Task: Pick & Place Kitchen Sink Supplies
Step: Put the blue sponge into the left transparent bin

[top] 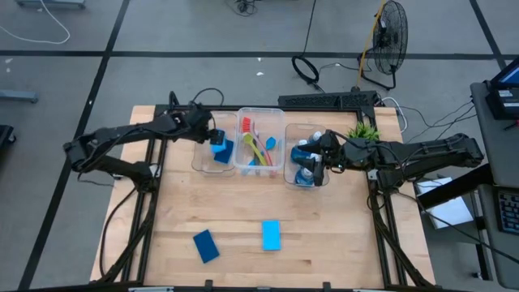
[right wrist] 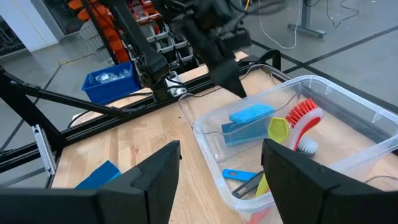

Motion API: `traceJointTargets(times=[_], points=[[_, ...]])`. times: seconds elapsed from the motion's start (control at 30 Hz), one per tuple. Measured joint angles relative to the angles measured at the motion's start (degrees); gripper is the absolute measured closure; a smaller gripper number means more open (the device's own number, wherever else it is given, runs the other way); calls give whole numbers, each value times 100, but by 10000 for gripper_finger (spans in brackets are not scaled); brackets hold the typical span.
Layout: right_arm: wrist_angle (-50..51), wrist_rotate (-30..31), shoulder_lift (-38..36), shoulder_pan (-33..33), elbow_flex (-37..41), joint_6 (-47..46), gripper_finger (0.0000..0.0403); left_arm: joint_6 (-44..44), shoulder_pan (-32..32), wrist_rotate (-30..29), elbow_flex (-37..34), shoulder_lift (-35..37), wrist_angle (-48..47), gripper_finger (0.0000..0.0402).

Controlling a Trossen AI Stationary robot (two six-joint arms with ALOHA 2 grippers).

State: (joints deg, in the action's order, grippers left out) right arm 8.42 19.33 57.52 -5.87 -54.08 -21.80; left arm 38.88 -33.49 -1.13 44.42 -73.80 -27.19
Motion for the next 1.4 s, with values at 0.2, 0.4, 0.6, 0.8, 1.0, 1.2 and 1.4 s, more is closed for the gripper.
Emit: traceJointTargets(times=[0.2,0.4,0.6,0.8,1.0,1.2,1.4], points=[[1,-2,0,-1,0,0,190,497,286,738,2,1050,-324,168],[1,-10,0,-2,0,0,190,1534,1097,1166,2,2053,-478,167],[3,-11,0,0,0,15,190,2915,2279,921,2,2621,-480,167],[3,-13,0,-1,0,20,190,4179,3490,611,2,2629,-482,167],[3,-15,0,-1,0,43,190,5383,4652,-85,2,2471,-481,167],[3,-15,0,-2,0,44,190,6637,5685,-782,2,2164,-495,167],[3,-17,0,-1,0,43,190,8271,6482,-874,2,1474,-927,167]])
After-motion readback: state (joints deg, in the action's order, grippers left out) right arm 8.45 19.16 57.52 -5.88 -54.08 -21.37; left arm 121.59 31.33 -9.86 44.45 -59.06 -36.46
